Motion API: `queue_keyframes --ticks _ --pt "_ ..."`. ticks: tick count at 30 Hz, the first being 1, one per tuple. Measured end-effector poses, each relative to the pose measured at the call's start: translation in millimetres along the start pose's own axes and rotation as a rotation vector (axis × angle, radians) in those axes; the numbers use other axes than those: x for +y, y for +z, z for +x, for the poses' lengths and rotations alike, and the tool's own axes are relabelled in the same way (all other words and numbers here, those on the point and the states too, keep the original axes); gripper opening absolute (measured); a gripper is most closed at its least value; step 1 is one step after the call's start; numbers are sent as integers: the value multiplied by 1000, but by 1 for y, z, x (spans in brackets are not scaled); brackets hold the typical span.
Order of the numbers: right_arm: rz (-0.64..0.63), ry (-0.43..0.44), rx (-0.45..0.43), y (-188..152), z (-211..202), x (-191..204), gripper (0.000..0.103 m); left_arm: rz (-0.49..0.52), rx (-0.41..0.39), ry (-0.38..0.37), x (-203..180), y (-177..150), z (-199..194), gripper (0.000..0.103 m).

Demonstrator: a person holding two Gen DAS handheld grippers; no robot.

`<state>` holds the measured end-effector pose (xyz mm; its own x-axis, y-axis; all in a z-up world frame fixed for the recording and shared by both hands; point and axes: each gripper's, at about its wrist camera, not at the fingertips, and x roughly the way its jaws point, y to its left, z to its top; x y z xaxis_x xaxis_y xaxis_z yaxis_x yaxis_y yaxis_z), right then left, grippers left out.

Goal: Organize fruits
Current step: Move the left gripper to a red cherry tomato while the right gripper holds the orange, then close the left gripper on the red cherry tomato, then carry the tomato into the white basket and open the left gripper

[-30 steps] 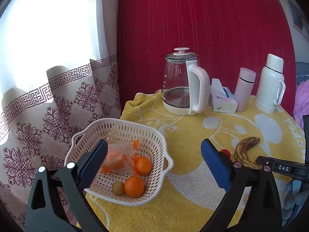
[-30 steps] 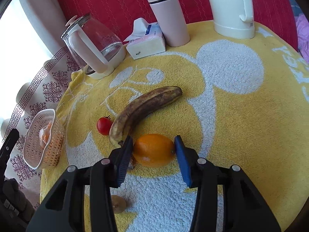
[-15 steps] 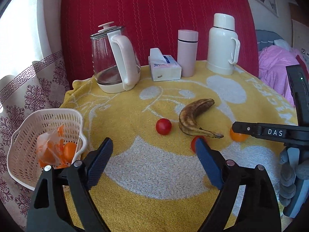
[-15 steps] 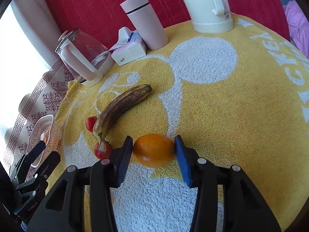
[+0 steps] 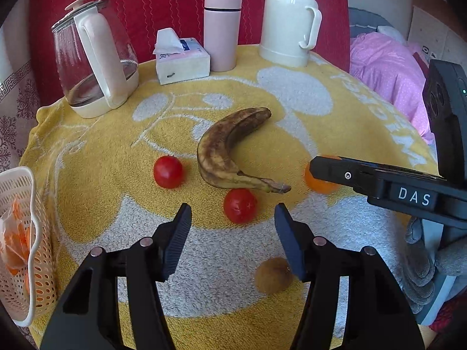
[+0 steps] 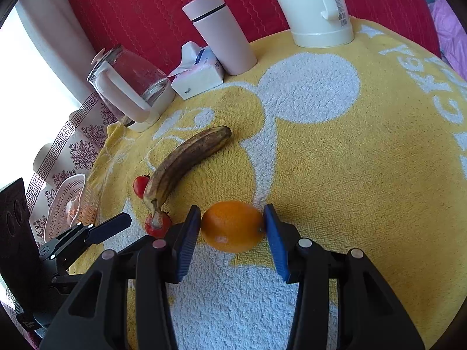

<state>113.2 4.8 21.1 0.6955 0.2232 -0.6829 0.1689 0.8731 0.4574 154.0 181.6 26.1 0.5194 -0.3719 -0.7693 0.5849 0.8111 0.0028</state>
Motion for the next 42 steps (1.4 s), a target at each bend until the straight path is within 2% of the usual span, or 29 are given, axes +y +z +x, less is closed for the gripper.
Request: queue_keyframes --ticks 4,7,9,11,12,20,30,42 --pt "5 2 -1 -1 -1 -1 45 -9 57 -5 1 8 16 59" --pt "5 2 -1 -1 -1 0 45 3 78 -13 -2 13 23 48" --pt "9 6 0 -1 -1 -1 45 15 89 -25 -6 13 27 37" --pt "11 9 0 -1 -1 -1 45 30 90 -23 -11 11 28 33" --pt "11 9 0 -1 -1 -2 45 37 88 -20 -13 10 27 28" --pt "15 12 0 -1 -1 -2 45 27 77 -1 -12 2 13 27" --pt "16 12 -2 -1 -2 -2 45 33 -31 84 -15 -12 -26 27" --pt "11 9 -4 -1 -2 -2 45 -98 -157 181 25 -12 -70 27"
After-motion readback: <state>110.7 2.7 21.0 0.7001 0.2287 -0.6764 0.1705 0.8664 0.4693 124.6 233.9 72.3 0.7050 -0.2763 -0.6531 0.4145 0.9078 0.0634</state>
